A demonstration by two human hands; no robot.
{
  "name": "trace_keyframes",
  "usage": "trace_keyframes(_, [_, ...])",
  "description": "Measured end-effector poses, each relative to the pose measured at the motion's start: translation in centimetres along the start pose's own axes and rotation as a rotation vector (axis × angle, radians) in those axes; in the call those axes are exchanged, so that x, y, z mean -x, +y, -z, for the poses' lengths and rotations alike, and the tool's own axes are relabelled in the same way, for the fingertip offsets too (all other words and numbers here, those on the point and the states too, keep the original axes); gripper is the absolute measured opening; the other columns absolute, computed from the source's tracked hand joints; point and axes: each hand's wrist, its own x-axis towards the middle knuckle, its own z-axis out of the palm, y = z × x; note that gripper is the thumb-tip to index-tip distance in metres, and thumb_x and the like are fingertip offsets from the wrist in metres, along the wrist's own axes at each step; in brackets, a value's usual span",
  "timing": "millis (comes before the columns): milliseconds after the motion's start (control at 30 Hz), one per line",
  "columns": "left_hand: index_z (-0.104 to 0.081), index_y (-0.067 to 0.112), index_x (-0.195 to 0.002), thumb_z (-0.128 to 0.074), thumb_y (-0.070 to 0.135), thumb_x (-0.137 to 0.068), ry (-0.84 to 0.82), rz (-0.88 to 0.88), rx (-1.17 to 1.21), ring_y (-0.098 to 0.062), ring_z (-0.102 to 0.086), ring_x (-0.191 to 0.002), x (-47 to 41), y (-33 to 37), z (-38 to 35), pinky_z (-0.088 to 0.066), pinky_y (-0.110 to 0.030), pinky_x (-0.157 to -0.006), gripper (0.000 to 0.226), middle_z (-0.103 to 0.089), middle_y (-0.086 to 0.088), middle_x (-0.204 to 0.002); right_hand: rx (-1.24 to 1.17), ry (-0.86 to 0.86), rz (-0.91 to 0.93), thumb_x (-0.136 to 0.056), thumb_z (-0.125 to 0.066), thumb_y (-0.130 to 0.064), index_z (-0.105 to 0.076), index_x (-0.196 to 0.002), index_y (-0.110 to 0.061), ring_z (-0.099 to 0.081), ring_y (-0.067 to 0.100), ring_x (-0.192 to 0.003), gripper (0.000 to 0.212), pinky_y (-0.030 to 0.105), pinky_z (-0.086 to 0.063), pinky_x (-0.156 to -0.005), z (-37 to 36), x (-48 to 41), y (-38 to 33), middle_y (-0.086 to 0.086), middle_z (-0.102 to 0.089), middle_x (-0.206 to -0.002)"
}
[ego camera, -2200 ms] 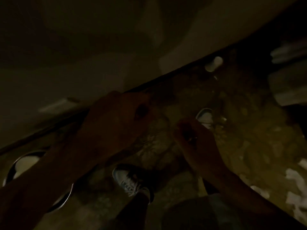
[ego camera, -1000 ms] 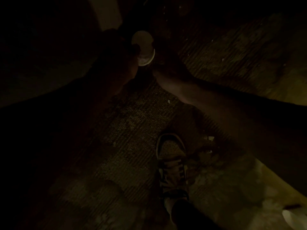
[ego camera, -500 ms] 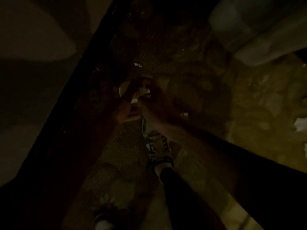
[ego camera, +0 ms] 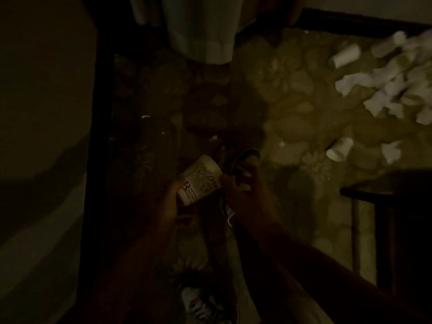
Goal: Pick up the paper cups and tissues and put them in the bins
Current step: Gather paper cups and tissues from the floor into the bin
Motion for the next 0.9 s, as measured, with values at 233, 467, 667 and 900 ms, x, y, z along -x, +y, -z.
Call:
trace_keyframes(233, [-0.058, -0.007, -0.12, -0.05, 0.001, -0.095, -0.213, -0.053, -0.202, -0.02, -0.059, -0.094, -0.3, 5.0, -10.4, -0.038, -0.002, -0.045, 0.027, -0.059, -0.016, -0.122, -0.349, 0.029, -0.187, -0.077, -0.066, -0.047, -0.063, -0.116, -0.016, -0.062, 0.024, -0.112, 0.05, 0.05, -0.05, -0.098, 9.9, -2.1, -2.9, 0.004, -0.064, -0.119])
trace_keyframes(467, [-0.07, 0.028, -0.086, -0.071, 0.027, -0.083, -0.399, -0.094, -0.659, 0.014, -0.059, -0.072, -2.2, 10.2, -21.9, -0.045, -0.007, -0.059, 0.003, -0.067, 0.011, -0.096, -0.546, 0.218, -0.256, -0.069, -0.074, -0.044, -0.052, -0.121, -0.023, -0.07, 0.016, -0.088, 0.06, 0.035, -0.06, -0.072, 18.3, -8.9, -5.2, 0.001, -0.061, -0.111])
trace_keyframes(667, [-0.063, 0.053, -0.095, -0.082, 0.062, -0.035, -0.614, -0.069, -0.778, -0.016, -0.071, -0.09, -4.1, 16.1, -32.3, -0.058, -0.035, -0.072, 0.064, -0.07, 0.003, -0.108, -0.602, 0.328, -0.289, -0.064, -0.079, -0.046, -0.045, -0.123, -0.023, -0.067, 0.016, -0.092, 0.072, 0.035, -0.06, -0.074, 25.1, -13.0, -7.9, -0.001, -0.06, -0.108])
trace_keyframes(900, [-0.042, 0.048, -0.123, -0.09, 0.042, -0.052, -0.849, -0.054, -1.062, -0.011, -0.056, -0.11, -4.6, 20.2, -40.2, -0.056, -0.021, -0.068, 0.086, -0.049, 0.008, -0.129, -0.83, 0.228, -0.362, -0.061, -0.071, -0.053, -0.051, -0.13, -0.017, -0.068, 0.025, -0.103, 0.08, 0.048, -0.056, -0.089, 29.5, -14.8, -9.4, 0.008, -0.065, -0.12])
